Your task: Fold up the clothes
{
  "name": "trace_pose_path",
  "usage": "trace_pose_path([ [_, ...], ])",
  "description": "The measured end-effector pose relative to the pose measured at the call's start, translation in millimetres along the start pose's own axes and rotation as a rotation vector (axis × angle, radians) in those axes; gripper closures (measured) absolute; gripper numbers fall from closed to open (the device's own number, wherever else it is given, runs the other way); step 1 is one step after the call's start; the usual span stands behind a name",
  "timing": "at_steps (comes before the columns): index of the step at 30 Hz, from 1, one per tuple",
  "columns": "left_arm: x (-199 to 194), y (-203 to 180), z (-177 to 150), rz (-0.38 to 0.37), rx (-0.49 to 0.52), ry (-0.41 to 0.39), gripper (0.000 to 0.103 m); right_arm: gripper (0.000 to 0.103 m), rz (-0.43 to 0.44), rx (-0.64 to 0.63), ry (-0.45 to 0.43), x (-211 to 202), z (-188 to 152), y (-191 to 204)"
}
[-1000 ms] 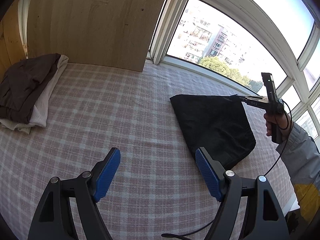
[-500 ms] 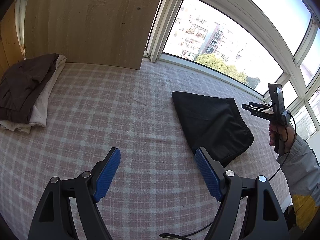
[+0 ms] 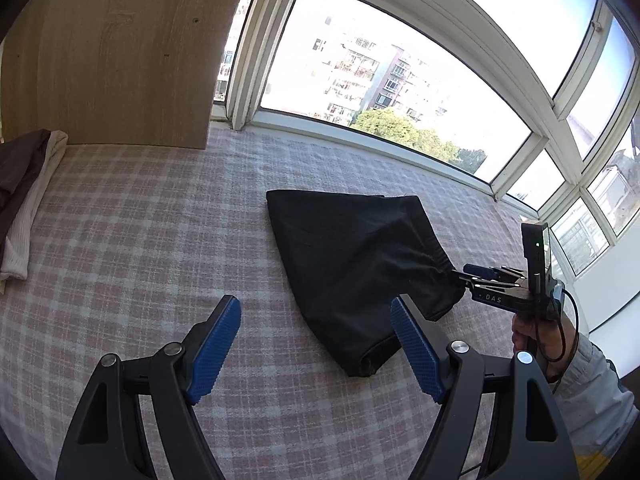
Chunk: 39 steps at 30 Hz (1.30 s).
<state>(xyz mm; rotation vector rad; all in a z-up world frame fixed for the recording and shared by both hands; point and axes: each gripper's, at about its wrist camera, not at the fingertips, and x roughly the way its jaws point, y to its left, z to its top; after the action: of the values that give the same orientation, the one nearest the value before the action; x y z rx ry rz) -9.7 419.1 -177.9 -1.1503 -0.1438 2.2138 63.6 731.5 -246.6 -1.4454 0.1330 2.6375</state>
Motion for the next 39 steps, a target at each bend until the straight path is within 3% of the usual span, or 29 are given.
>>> trace_pose_path([
  [3,45,-21,3,-0.022,0.028,0.036,0.027,0.057,0.043,-0.015,-0.046,-13,5,13],
  [8,100,-22,-40,0.129,0.082,0.182,0.033,0.056,0.129,-0.023,-0.042,-4,3,24],
  [12,90,-8,-71,0.199,0.093,0.172,0.029,0.056,0.171,-0.031,-0.033,5,0,29],
  [16,84,-7,-77,0.214,0.083,0.181,0.029,0.056,0.211,-0.039,-0.020,15,-3,35],
  [18,84,-6,-77,0.227,0.076,0.187,0.026,0.056,0.168,-0.071,0.082,36,-5,39],
  [22,86,-8,-80,0.274,0.101,0.195,0.019,0.056,0.197,-0.038,-0.013,18,-7,42],
  [24,88,-12,-79,0.285,0.115,0.202,0.018,0.056,0.134,-0.076,0.051,30,-9,46],
  [27,76,-6,-69,0.236,0.044,0.213,0.020,0.056,0.132,-0.058,0.025,23,-10,44],
  [30,48,-1,-62,0.205,0.011,0.145,0.020,0.055,0.140,-0.011,-0.061,-8,-17,34],
  [35,30,20,-43,0.183,-0.067,0.109,0.019,0.055,0.136,0.141,-0.015,-9,-43,-6],
  [39,37,33,-20,0.218,-0.039,0.071,0.019,0.055,0.194,0.301,-0.012,-15,-67,-21],
])
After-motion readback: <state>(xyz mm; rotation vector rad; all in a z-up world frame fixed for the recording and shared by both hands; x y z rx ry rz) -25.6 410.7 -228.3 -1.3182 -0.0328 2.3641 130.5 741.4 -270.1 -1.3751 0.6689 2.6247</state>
